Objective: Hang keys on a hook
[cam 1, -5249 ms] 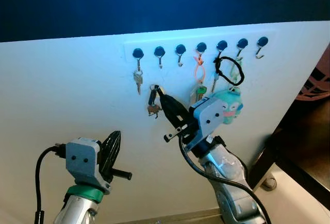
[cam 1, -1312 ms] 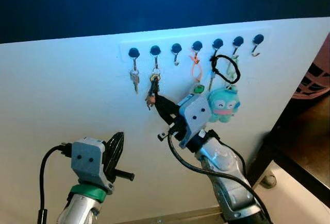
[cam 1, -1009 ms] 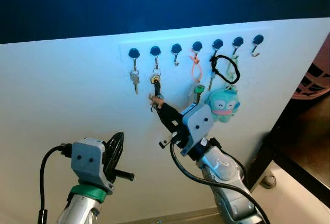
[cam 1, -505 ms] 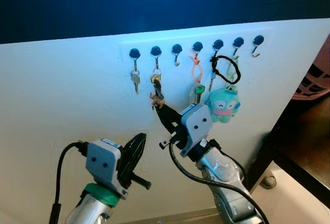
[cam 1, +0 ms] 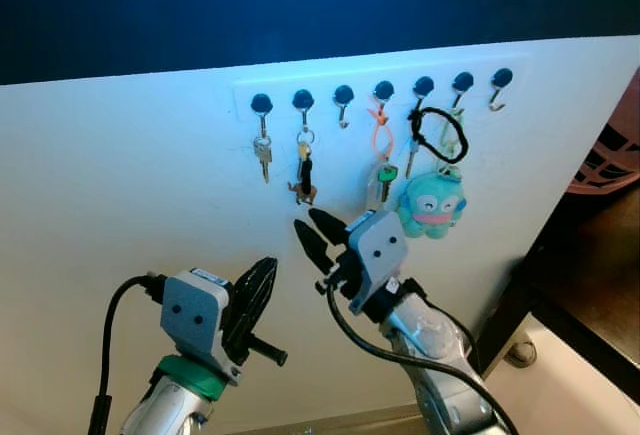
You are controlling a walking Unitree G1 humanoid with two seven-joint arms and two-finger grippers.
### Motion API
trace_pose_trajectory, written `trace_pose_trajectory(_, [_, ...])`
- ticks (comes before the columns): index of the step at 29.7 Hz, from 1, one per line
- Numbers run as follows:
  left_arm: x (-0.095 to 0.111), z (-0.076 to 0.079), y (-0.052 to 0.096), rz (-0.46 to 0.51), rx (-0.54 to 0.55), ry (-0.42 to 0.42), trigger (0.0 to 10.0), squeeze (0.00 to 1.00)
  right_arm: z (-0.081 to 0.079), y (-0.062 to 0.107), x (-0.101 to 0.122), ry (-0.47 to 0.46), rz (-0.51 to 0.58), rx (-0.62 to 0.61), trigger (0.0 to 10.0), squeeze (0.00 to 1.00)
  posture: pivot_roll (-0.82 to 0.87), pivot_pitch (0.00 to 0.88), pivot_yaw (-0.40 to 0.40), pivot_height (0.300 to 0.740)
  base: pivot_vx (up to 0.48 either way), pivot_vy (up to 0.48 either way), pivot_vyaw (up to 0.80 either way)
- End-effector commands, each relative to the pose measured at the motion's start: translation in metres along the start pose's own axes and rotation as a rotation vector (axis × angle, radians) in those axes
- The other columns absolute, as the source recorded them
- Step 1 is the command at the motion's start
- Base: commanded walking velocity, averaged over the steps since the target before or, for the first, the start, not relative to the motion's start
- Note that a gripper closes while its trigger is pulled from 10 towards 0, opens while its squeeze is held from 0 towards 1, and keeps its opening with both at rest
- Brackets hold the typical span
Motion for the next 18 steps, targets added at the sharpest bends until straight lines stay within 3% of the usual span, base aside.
trace_pose_trajectory(1, [-0.005, 0.0, 0.005, -0.025, 0.005, -0.001, 10.0, 0.0, -0.004, 0.005, -0.008, -0.007, -0.033, 0.013, 10.0, 0.0, -0.16, 0.095, 0.127, 0.74, 0.0, 0.0, 0.0])
trace_pose_trajectory(2, [-0.007, -0.001, 0.006, -0.038, 0.011, 0.003, 10.0, 0.0, -0.003, 0.014, -0.024, -0.02, -0.114, -0.007, 10.0, 0.0, -0.16, 0.095, 0.127, 0.74, 0.0, 0.0, 0.0])
trace_pose_trajectory(5, [-0.009, -0.001, 0.008, -0.048, 0.015, 0.005, 10.0, 0.0, -0.002, 0.02, -0.034, -0.029, -0.172, -0.021, 10.0, 0.0, -0.16, 0.095, 0.127, 0.74, 0.0, 0.0, 0.0])
trace_pose_trajectory(6, [-0.016, -0.003, 0.01, -0.083, 0.044, 0.015, 10.0, 0.0, -0.001, 0.032, -0.053, -0.041, -0.268, -0.04, 10.0, 0.0, -0.16, 0.097, 0.125, 0.74, 0.0, 0.0, 0.0])
trace_pose_trajectory(7, [-0.016, -0.003, 0.01, -0.083, 0.044, 0.015, 10.0, 0.0, -0.001, 0.032, -0.053, -0.041, -0.268, -0.04, 10.0, 0.0, -0.16, 0.097, 0.125, 0.74, 0.0, 0.0, 0.0])
trace_pose_trajectory(9, [-0.038, -0.01, 0.019, -0.187, 0.124, 0.001, 10.0, 0.0, -0.001, 0.053, -0.078, -0.05, -0.377, -0.054, 10.0, 0.0, -0.16, 0.095, 0.128, 0.74, 0.0, 0.0, 0.0])
trace_pose_trajectory(10, [-0.038, -0.01, 0.019, -0.187, 0.124, 0.001, 10.0, 0.0, -0.001, 0.053, -0.078, -0.05, -0.377, -0.054, 10.0, 0.0, -0.16, 0.095, 0.128, 0.74, 0.0, 0.0, 0.0])
trace_pose_trajectory(12, [-0.063, -0.019, 0.032, -0.323, 0.205, -0.05, 10.0, 0.0, -0.002, 0.066, -0.091, -0.054, -0.427, -0.076, 10.0, 0.0, -0.16, 0.094, 0.129, 0.74, 0.0, 0.0, 0.0])
trace_pose_trajectory(14, [-0.071, -0.022, 0.038, -0.366, 0.237, -0.078, 10.0, 0.0, -0.001, 0.07, -0.093, -0.065, -0.428, -0.104, 10.0, 0.0, -0.16, 0.094, 0.129, 0.74, 0.0, 0.0, 0.0])
trace_pose_trajectory(15, [-0.081, -0.03, 0.05, -0.44, 0.303, -0.123, 10.0, 0.0, 0.008, 0.079, -0.094, -0.101, -0.404, -0.211, 10.0, 0.0, -0.16, 0.094, 0.129, 0.74, 0.0, 0.0, 0.0])
trace_pose_trajectory(18, [-0.085, -0.036, 0.056, -0.475, 0.354, -0.154, 10.0, 0.0, 0.018, 0.086, -0.095, -0.121, -0.386, -0.319, 10.0, 0.0, -0.16, 0.09, 0.134, 0.74, 0.0, 0.0, 0.0])
Point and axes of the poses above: a point about 5 cm out from each wrist's last joint towards the gripper, its own y axis pointing back from the gripper into the wrist, its own x axis along the axis of the wrist's last joint, z = x × y, the point moved 1 cm from there along -y, pointing out of the wrist towards the gripper, and after that the axes turned 11 degrees about -y, right-handed, at the moved point
